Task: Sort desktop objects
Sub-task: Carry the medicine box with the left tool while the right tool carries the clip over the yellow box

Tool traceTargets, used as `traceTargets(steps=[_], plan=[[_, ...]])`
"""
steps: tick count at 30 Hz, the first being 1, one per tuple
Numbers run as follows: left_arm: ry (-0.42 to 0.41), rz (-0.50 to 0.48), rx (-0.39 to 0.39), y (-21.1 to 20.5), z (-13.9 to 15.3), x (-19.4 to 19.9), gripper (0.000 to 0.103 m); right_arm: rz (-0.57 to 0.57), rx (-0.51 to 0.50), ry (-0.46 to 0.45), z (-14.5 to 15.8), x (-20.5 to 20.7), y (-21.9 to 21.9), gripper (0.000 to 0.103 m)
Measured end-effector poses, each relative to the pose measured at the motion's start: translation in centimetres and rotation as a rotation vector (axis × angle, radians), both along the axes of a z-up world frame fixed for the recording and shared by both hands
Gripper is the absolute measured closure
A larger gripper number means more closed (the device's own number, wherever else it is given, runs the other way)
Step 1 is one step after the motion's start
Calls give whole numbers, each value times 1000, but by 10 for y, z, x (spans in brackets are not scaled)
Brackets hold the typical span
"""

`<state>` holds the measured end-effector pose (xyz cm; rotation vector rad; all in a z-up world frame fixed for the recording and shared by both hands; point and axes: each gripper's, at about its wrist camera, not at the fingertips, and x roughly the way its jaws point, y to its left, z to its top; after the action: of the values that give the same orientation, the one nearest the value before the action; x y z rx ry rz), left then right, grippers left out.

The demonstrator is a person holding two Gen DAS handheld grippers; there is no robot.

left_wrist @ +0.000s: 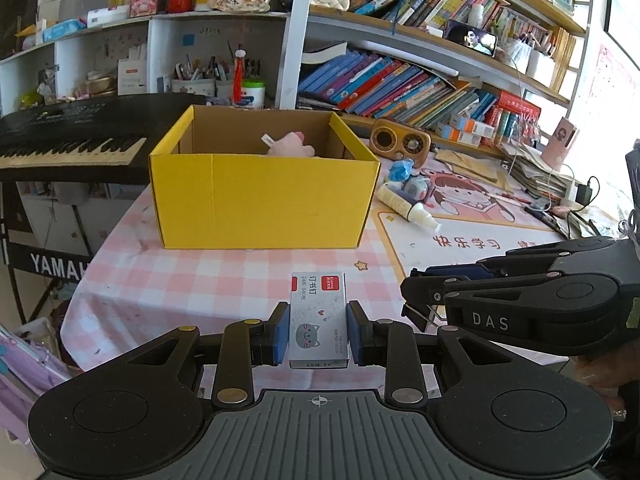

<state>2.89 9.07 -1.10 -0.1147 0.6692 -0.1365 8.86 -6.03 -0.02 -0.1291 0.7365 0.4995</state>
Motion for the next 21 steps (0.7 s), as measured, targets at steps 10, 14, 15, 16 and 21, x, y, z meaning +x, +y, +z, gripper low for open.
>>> traceTargets(steps=[10, 14, 15, 16, 21], plan=[[-26, 28, 2, 2, 11, 30, 75, 28, 43, -20, 15, 35, 1, 86], [-68, 41, 12, 2, 23, 49, 75, 58, 66, -61, 34, 57, 4, 86], [-81, 45, 14, 2, 26, 54, 75, 67, 70, -76, 39, 63, 6, 86], [-96, 49, 16, 3, 30, 60, 75, 78, 75, -91, 44, 70, 7, 86], [-161, 77, 28, 8, 49, 90, 75, 122, 99, -166, 70, 109, 16, 86]])
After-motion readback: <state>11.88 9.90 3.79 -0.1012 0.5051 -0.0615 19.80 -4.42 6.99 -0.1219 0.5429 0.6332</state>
